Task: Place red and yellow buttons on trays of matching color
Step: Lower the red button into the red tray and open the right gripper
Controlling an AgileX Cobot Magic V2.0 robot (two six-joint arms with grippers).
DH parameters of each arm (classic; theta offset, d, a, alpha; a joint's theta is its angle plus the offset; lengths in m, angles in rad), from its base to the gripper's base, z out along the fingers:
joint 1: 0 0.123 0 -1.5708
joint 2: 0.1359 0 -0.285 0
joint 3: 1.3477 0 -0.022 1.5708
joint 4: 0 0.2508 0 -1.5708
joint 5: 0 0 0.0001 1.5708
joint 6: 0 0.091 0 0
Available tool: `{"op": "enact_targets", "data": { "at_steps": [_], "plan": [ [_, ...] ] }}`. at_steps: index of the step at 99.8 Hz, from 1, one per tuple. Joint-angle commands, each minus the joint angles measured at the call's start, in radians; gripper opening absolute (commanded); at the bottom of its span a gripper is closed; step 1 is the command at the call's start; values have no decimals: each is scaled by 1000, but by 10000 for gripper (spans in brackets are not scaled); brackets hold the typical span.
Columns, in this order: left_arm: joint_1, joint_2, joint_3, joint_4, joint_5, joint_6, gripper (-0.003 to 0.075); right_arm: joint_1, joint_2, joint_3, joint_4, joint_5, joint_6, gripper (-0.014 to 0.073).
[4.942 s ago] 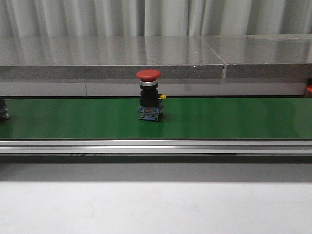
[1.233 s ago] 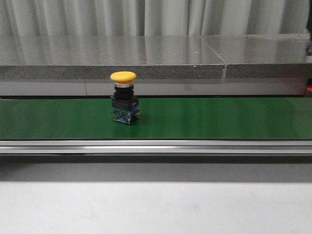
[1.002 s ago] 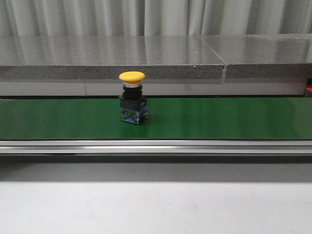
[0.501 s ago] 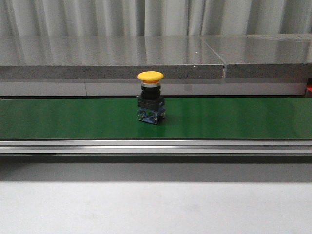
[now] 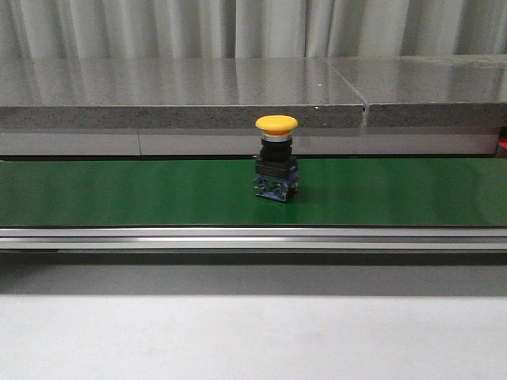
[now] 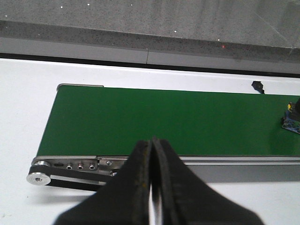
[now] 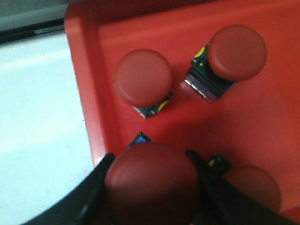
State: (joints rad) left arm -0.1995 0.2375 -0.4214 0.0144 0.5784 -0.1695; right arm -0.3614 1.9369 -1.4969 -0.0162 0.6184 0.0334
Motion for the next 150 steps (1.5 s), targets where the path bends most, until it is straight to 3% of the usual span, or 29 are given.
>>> {"op": "enact_targets", "data": {
  "at_steps": [1, 67, 79, 91, 101, 131, 150],
  "plan": [
    [-8, 12, -27, -9, -69, -1, -19, -25, -37, -34, -14, -52, -9, 210],
    [-8, 12, -27, -9, -69, -1, -19, -41, 54, -34, 1, -89, -9, 211],
    [-8, 12, -27, -9, -69, -1, -19, -41, 57, -34, 1, -89, -9, 274],
    [-8, 12, -27, -9, -69, -1, -19, -41, 57, -43, 1, -86, -9, 442],
    [-8, 12, -27, -9, -69, -1, -19, -41, 54, -44, 1, -86, -9, 519],
    [-8, 12, -27, -9, -69, -1, -19, -41, 14, -44, 1, -86, -9, 521],
    [-8, 12, -27, -9, -69, -1, -19, -41, -111, -44, 1, -78, -9, 521]
  ]
}}
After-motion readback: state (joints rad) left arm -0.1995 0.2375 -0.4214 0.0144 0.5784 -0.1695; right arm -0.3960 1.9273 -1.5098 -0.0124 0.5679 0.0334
